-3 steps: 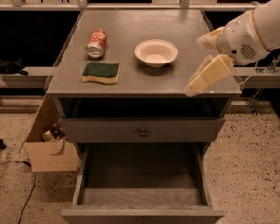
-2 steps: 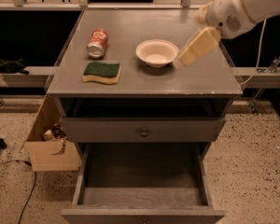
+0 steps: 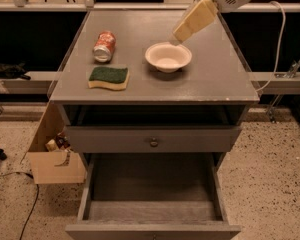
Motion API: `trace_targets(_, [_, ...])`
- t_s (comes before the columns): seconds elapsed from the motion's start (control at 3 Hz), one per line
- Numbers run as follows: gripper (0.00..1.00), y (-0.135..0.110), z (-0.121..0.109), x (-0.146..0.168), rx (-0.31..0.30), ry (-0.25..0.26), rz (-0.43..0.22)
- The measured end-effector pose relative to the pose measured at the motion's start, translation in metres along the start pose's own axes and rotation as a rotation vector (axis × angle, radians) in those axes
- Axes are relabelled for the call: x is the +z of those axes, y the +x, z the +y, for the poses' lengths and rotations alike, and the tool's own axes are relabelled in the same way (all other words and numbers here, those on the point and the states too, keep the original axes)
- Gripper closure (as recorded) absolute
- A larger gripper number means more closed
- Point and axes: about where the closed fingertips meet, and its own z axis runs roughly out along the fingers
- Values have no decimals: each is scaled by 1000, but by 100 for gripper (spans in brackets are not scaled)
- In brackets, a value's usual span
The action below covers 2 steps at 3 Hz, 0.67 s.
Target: Place sponge into middle drawer
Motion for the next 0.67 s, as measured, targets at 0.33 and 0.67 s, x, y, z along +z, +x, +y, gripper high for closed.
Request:
trace_targets(0.33, [0, 1, 1, 1, 1, -2, 2])
trace_targets(0.67, [0, -7, 0, 24, -1, -22, -10])
